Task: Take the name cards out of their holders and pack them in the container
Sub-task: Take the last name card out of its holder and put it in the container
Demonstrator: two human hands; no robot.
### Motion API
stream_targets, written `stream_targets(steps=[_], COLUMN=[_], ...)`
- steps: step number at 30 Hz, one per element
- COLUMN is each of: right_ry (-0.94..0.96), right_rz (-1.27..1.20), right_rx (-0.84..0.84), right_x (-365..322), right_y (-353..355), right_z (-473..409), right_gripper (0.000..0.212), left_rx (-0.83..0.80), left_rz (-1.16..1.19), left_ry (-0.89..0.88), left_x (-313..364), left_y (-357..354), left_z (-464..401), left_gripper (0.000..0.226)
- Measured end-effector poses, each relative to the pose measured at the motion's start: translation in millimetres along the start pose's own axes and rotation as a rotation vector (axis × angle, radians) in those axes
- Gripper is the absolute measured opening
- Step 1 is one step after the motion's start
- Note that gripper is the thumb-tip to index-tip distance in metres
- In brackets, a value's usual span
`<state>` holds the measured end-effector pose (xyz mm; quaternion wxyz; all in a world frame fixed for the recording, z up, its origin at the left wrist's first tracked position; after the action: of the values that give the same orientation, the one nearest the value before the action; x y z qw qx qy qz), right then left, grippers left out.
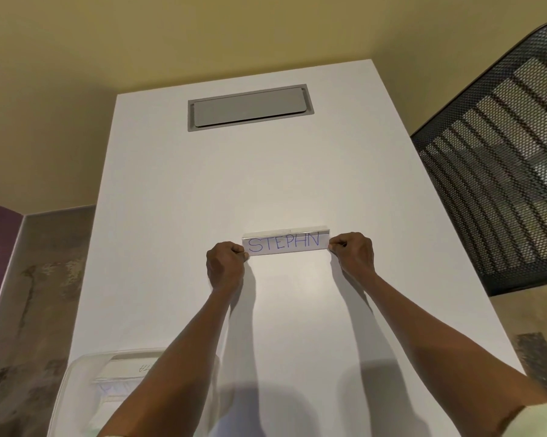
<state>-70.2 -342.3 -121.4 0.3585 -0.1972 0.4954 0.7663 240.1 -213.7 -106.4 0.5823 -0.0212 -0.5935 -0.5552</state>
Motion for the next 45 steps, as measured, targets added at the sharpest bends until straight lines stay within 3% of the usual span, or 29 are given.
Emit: stream_targets(steps=[5,8,11,16,19,22,28,39,45], right_ry=[0.049,0.161,0.268,0.486,0.699,0.762,0.695,0.599,0.642], right_rz=[0.008,0.105,0.187,0.335,0.516,0.640,0.729,0.760,0.808], right_rx=[-0.008,-0.013,0.009,-0.024,0.046,0.010,-0.129,-0.142,-0.129], right_x=[0,-8,-23,-60,-81,-86,-74,-60,-61], right_y=[3,7,13,15,15,9,-10,-27,-30], right_z=[-1,2,5,4,16,14,1,-14,-13], right_gripper=[0.004,0.025,0.048,0.048,0.053,0.053,0.058,0.052,0.048], left_rx=[-0.032,-0.075,-0.104,-0.169,-0.262,-0.328,-0.371,-0.388,-0.357], left_rz=[-0.073,-0.175,-0.401,-0.492,-0.560,-0.568,-0.497,-0.520,-0.564], left_ry=[-0.103,-0.269,-0.596,-0.827,-0.789,-0.733,-0.674,-0.560,-0.647], left_x=[8,20,47,74,74,67,61,54,57], left_y=[5,10,10,7,-2,-8,-12,-16,-17], left_z=[-2,-5,1,8,2,-6,-13,-25,-24], left_gripper=[0.022,0.026,0.044,0.047,0.054,0.055,0.047,0.047,0.041])
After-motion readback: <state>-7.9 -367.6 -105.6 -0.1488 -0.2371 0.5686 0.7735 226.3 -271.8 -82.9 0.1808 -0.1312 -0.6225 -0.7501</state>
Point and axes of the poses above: each hand's wrist, its own z-axis away from the middle knuckle, its own y-axis out of the back of the hand, x = y × z, the point moved 10 cm from there along -z, towards the middle knuckle, and after that the axes turned 8 degrees about -y, right-handed, at the moved point
